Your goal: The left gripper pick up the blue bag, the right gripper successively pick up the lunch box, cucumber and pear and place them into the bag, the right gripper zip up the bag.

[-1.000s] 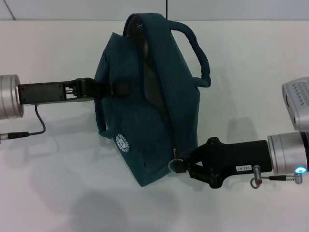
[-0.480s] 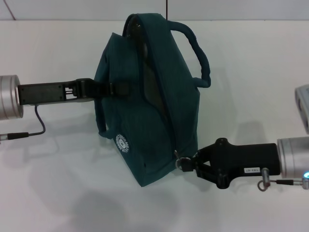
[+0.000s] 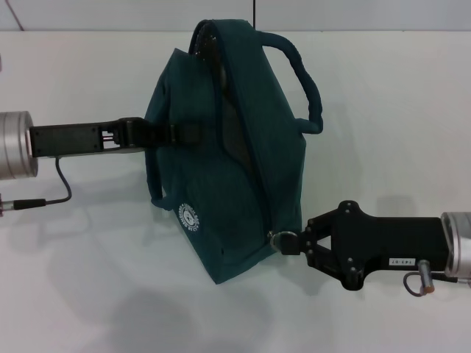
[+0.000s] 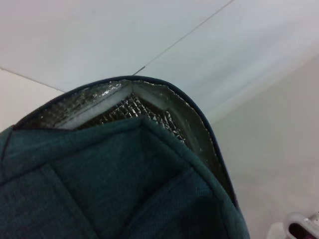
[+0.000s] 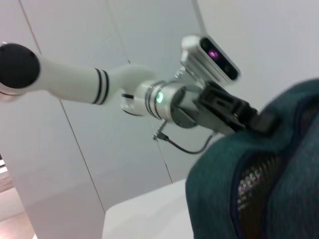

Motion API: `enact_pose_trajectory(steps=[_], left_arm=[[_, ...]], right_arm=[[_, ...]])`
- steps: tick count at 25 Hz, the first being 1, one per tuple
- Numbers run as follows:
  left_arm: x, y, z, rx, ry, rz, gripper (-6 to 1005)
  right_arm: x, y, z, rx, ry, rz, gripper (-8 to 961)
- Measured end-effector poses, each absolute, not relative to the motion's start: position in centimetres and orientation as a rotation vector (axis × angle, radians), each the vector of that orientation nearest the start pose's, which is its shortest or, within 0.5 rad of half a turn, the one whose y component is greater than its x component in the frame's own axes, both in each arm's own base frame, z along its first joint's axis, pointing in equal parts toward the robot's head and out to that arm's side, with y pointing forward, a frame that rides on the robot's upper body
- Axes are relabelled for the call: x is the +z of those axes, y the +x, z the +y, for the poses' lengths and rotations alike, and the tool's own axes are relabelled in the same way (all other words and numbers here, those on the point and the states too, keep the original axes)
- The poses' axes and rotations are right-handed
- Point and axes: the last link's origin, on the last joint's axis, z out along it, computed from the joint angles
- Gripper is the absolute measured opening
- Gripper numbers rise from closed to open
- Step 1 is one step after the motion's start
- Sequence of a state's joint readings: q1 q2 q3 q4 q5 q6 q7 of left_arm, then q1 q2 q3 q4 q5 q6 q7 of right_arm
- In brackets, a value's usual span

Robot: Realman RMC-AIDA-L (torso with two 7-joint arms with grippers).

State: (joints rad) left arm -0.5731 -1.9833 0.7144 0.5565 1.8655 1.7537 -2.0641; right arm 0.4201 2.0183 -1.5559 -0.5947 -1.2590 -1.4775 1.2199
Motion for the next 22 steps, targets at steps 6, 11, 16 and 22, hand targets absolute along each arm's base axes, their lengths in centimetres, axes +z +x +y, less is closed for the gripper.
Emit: enact_pose_trajectory(steps=[6, 11, 16, 22], left_arm=[[2.8, -24.1, 32.6, -1.02, -2.659, -1.566, 55], [3.0, -23.7, 32.4, -1.032, -2.707, -1.529, 55], [3.2, -23.2, 32.7, -1.036, -2.741, -1.471, 55], [3.2, -22.5, 33.1, -1.025, -2.772, -1.431, 55]], right_arm=[[-5.6, 21.9, 27.8, 1.029, -2.931, 0.378, 17], [-4.9, 21.1, 27.7, 1.118, -2.922, 0.281, 17], [-4.5, 20.5, 27.5, 1.163, -2.939, 0.209, 17], [-4.7, 20.4, 27.7, 1.145, -2.935, 0.19, 17]])
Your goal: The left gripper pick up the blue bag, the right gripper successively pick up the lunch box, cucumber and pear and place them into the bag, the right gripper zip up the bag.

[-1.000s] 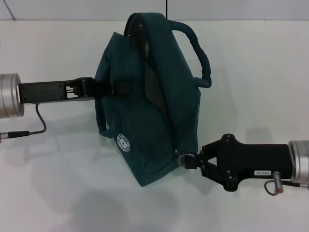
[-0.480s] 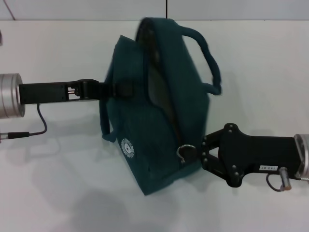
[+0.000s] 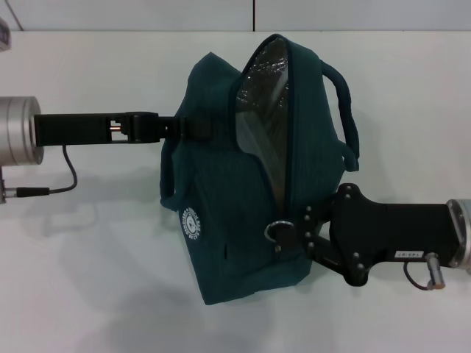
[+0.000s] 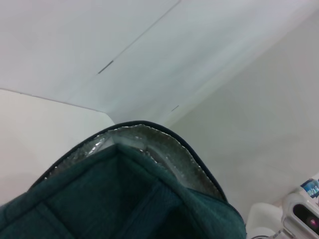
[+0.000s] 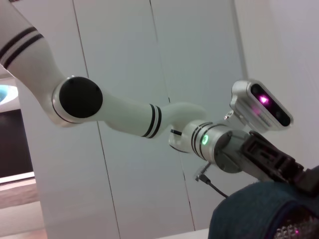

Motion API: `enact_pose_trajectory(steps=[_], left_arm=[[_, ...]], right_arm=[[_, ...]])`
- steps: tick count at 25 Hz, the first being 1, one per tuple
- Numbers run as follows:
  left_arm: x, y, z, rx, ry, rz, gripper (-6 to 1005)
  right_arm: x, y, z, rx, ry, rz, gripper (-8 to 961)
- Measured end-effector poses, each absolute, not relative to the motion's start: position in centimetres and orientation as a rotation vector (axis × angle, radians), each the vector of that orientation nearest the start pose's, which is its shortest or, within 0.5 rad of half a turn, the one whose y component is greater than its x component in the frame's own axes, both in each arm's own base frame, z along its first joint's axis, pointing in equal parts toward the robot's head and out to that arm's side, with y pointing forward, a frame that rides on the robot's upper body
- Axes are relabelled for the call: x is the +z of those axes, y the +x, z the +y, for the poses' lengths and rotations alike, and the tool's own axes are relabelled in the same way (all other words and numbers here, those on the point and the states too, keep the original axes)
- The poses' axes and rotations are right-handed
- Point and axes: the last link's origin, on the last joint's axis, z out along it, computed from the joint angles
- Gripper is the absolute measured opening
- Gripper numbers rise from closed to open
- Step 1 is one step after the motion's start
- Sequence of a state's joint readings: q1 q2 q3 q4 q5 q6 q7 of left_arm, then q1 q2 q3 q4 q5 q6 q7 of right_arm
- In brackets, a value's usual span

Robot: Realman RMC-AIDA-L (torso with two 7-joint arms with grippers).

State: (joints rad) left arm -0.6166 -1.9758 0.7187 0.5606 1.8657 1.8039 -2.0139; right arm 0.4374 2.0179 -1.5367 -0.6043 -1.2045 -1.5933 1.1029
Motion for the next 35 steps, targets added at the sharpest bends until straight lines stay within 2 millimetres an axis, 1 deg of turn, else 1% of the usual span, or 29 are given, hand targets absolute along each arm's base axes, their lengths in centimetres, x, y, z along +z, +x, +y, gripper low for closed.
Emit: enact_pose_trajectory(steps=[7, 10, 13, 15, 18, 24, 30, 35], left_arm=[[3.4, -22.6, 33.1, -1.05, -2.77, -1.381, 57], [3.8, -22.8, 32.9, -1.102, -2.75, -1.339, 132], [4.5, -23.2, 32.6, -1.172, -2.726, -1.263, 207], [4.9, -23.5, 32.2, -1.2, -2.716, -1.211, 387], [5.0, -24.7, 30.9, -1.225, -2.703, -1.121, 387], [4.2, -27.3, 27.7, -1.232, -2.648, -1.015, 388], [3.2, -29.0, 25.0, -1.238, -2.6, -0.968, 388], [1.9, -29.6, 22.7, -1.265, -2.588, -0.902, 389]], right_arm=[[-5.2, 20.3, 28.2, 1.105, -2.94, 0.199, 17], [-5.1, 19.9, 28.4, 1.109, -2.945, 0.18, 17], [-5.1, 19.7, 28.6, 1.111, -2.952, 0.166, 17], [-5.1, 19.5, 28.7, 1.114, -2.956, 0.156, 17], [-5.0, 19.0, 28.9, 1.124, -2.96, 0.132, 17], [-4.7, 17.8, 29.4, 1.172, -2.962, 0.081, 17], [-4.5, 17.3, 29.7, 1.192, -2.95, 0.071, 17], [-4.0, 16.6, 30.5, 1.226, -2.91, 0.057, 17]])
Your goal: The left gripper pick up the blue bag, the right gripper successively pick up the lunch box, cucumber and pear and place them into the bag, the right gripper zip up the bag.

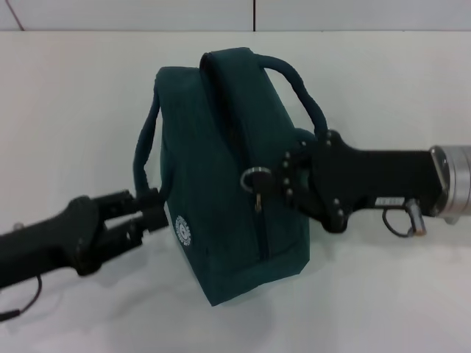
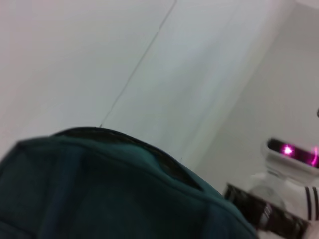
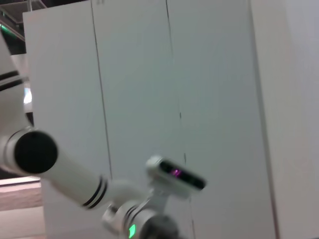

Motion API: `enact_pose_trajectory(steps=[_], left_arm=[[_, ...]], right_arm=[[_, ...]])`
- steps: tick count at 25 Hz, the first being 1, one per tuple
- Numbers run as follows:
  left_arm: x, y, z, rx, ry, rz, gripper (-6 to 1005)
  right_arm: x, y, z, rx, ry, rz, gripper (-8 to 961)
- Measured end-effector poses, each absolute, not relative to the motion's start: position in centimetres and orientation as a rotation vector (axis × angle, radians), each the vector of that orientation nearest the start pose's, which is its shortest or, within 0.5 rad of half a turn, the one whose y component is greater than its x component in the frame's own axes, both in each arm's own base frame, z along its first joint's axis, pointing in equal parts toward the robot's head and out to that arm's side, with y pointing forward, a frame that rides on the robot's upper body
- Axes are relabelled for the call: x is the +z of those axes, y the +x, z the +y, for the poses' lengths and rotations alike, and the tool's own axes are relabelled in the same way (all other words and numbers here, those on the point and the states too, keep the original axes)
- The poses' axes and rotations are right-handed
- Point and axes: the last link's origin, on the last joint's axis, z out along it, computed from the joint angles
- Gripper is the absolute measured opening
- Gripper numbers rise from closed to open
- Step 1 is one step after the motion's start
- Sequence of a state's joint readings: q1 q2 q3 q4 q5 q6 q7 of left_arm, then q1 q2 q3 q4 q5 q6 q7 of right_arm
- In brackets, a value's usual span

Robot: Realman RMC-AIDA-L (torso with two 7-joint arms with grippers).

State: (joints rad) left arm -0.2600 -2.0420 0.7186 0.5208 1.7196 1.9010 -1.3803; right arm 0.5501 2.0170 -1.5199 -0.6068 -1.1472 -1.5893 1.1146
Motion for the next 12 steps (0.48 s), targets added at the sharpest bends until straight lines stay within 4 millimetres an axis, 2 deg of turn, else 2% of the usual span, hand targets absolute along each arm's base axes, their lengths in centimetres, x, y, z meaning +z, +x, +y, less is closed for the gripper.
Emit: enact_pose_trajectory(steps=[8, 12], left_arm=[[-0.1, -29.5, 21.2, -1.319, -2.578, -0.848, 389], [-1.0, -29.1, 21.1, -1.327, -2.588, -0.838, 390]], right_arm=[[-2.9, 15.7, 31.9, 1.303, -2.798, 0.067, 17], [-2.9, 15.5, 32.3, 1.296, -2.782, 0.062, 17]])
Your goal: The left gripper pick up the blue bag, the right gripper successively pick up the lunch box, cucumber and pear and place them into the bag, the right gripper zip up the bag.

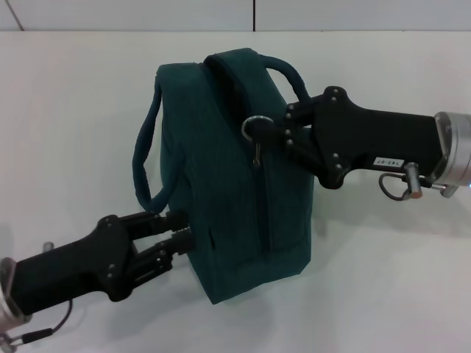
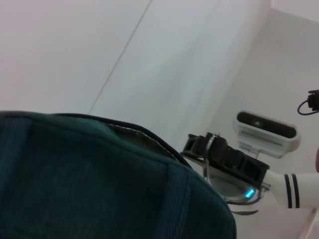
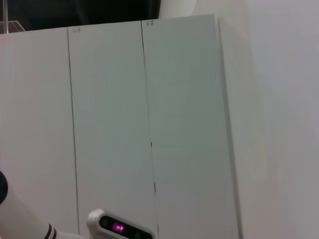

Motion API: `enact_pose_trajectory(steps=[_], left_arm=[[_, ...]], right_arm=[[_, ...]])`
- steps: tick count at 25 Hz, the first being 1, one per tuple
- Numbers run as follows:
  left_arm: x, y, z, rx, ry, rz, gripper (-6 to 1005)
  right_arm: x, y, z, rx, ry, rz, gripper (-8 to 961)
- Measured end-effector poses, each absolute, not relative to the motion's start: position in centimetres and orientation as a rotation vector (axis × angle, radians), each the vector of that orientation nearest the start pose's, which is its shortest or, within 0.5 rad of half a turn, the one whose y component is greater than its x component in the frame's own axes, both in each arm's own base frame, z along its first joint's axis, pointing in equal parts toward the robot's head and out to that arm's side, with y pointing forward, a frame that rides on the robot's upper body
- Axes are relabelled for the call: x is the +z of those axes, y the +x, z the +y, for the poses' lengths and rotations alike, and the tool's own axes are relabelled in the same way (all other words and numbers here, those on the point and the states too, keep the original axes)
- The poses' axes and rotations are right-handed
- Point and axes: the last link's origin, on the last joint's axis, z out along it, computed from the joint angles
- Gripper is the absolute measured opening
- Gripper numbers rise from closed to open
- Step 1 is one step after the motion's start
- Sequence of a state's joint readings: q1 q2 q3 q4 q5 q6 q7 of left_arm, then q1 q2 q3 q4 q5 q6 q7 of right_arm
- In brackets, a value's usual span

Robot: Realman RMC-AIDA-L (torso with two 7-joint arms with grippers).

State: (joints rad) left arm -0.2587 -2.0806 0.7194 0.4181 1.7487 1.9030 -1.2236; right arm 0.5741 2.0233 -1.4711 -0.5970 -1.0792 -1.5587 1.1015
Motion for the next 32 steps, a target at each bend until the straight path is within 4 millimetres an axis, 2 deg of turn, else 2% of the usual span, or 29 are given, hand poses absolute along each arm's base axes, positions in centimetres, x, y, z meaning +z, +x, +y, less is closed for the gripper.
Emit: enact_pose_trajectory(steps=[8, 11, 17, 26, 32], left_arm=[[-2.4, -29.0, 20.6, -1.356, -2.523, -0.744, 390], [-3.6, -29.4, 20.1, -1.317, -2.439, -0.656, 391], [-5.4, -29.1, 19.1, -1.306, -2.374, -0.618, 421], [-4.9, -28.5, 18.2, -1.43, -2.365, -0.685, 513], [-5.5, -28.6, 17.9, -1.425, -2.331, -0.737, 574]], right_arm=[[-2.7, 15.1, 32.8, 1.307, -2.733, 0.009, 17], [-2.7, 14.8, 33.0, 1.309, -2.729, 0.004, 17], [-3.2, 14.9, 33.2, 1.276, -2.737, 0.022, 17], [-3.3, 15.0, 33.1, 1.27, -2.742, 0.029, 17], [-3.6, 15.3, 33.0, 1.261, -2.746, 0.035, 17]])
